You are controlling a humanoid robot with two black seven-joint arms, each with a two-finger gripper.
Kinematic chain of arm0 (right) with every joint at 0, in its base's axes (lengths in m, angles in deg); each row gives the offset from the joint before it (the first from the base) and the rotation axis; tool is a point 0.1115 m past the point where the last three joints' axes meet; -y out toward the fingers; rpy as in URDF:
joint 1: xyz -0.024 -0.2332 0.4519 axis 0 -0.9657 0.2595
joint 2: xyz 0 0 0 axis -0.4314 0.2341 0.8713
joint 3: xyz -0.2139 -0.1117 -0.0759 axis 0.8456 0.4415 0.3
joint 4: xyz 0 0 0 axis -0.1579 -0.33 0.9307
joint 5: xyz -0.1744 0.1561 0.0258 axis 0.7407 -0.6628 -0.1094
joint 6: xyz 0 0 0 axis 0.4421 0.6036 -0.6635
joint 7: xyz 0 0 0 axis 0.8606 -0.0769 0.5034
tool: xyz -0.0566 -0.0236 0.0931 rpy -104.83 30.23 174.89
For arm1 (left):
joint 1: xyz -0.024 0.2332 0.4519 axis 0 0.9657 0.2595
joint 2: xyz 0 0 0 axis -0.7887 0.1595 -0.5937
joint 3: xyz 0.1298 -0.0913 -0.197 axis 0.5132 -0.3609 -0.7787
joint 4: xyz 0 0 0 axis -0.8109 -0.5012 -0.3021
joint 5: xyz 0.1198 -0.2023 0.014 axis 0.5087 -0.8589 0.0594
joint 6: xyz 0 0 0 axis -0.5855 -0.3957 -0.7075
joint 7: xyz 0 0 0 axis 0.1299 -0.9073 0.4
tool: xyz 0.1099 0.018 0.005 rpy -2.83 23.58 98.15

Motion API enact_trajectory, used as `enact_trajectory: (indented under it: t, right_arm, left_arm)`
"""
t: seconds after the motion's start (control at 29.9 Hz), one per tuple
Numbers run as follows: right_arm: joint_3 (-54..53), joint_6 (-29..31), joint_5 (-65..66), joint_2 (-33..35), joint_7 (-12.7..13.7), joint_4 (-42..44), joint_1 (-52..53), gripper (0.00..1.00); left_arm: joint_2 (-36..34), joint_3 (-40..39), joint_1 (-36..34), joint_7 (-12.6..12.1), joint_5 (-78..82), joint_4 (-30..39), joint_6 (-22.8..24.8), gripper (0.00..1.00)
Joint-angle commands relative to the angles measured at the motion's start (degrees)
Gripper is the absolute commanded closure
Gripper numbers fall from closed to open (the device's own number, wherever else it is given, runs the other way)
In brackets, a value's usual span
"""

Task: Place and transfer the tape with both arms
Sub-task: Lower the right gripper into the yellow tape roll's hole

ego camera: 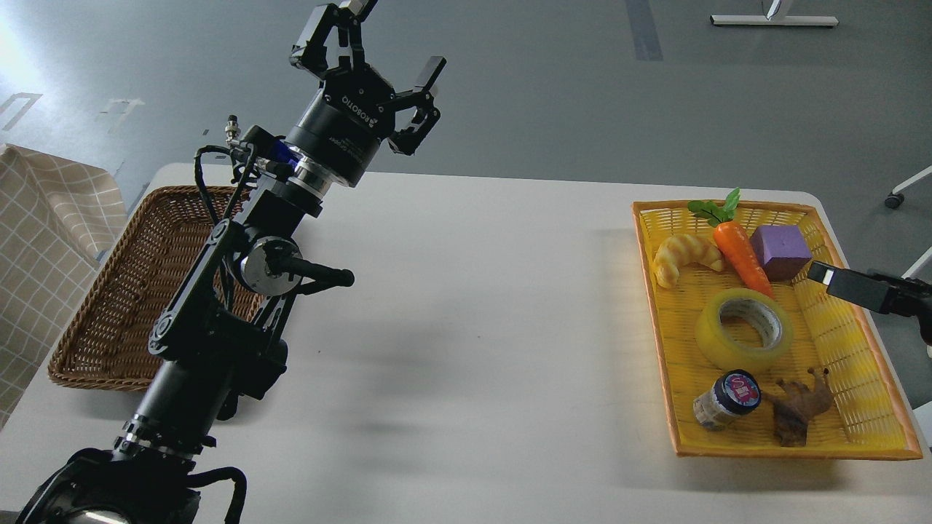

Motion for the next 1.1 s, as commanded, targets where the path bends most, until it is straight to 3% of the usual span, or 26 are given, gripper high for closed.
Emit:
enact_trajectory:
  t: [0.0,1.07]
  right_arm:
    - [0.07,0.00,2.79,-1.79,0.00,0.18,-0.60,0.00]
    - [3.41,-0.26,15.10,-11.64,0.09,10.81,4.59,0.00]
  left_arm:
    - [0.00,0.00,0.00,0.00,-0.09,-0.01,0.00,0.02]
    - [-0.17,0.09,1.40,-0.17,-0.09,1.05,0.00,0.02]
